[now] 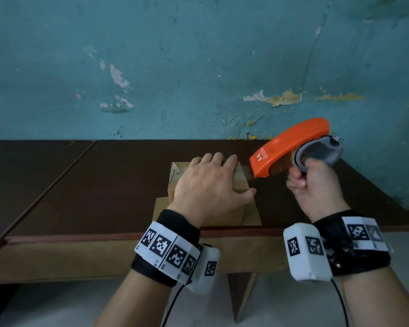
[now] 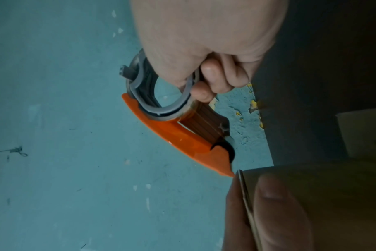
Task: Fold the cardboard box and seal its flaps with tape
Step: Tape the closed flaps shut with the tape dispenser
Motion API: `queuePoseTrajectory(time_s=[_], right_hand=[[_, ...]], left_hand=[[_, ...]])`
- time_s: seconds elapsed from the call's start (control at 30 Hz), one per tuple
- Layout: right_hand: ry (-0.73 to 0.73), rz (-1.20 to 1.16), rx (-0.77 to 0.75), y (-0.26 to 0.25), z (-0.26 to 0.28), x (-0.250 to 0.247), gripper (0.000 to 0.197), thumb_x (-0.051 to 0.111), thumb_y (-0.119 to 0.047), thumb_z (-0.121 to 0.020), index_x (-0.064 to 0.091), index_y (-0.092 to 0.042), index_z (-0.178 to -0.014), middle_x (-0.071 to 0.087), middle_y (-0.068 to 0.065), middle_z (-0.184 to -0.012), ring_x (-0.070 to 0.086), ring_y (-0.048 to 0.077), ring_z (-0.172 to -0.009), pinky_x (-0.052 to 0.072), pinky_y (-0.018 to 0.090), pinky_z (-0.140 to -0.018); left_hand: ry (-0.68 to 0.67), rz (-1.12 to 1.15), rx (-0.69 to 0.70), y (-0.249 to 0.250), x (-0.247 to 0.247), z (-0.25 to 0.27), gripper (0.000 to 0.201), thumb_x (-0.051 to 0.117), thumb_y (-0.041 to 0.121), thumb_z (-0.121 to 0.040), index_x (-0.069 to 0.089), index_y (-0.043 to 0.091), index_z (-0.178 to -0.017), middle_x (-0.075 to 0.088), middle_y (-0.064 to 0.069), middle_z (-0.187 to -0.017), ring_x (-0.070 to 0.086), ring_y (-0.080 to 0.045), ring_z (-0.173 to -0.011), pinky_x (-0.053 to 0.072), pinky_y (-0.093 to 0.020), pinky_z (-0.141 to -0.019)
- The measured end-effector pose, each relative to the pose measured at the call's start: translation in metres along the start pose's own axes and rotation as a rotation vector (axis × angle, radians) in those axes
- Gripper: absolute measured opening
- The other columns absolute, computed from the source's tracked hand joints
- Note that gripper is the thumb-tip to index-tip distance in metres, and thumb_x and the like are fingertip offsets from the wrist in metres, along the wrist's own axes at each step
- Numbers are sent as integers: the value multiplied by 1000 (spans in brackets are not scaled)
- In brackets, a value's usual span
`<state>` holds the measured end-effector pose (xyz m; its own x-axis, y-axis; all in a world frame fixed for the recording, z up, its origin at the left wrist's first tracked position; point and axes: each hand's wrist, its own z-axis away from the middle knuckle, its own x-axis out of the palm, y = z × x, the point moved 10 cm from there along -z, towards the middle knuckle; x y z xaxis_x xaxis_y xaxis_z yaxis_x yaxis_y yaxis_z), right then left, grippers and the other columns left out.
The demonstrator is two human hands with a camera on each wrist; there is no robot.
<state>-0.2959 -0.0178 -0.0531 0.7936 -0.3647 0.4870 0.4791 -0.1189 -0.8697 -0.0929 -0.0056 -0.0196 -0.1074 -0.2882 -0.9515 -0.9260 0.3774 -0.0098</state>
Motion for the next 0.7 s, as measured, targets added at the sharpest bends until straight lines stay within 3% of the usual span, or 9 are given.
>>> queuePoseTrajectory(time_s=[0.23,0.7], right_hand=[[-4,34,-4,-3,-5,-6,25,43,-3,-94,51,-15,-73,44,-4,-54,35,5,-40,21,18,-41],[26,80,14,-3,-4,-14,24,46,-5,-95,53,-14,-73,45,-4,-53,32,6,-42,19,20,-47]], left_hand=[[14,-5,-3,0,-3,1,85,36,81,-89,43,24,-152,58,-2,-137,52,-23,-128,38,-40,-110],[13,-16,-11,-1,-4,2,84,36,81,-89,45,24,-150,59,-1,-133,53,-22,-126,38,-39,-109]])
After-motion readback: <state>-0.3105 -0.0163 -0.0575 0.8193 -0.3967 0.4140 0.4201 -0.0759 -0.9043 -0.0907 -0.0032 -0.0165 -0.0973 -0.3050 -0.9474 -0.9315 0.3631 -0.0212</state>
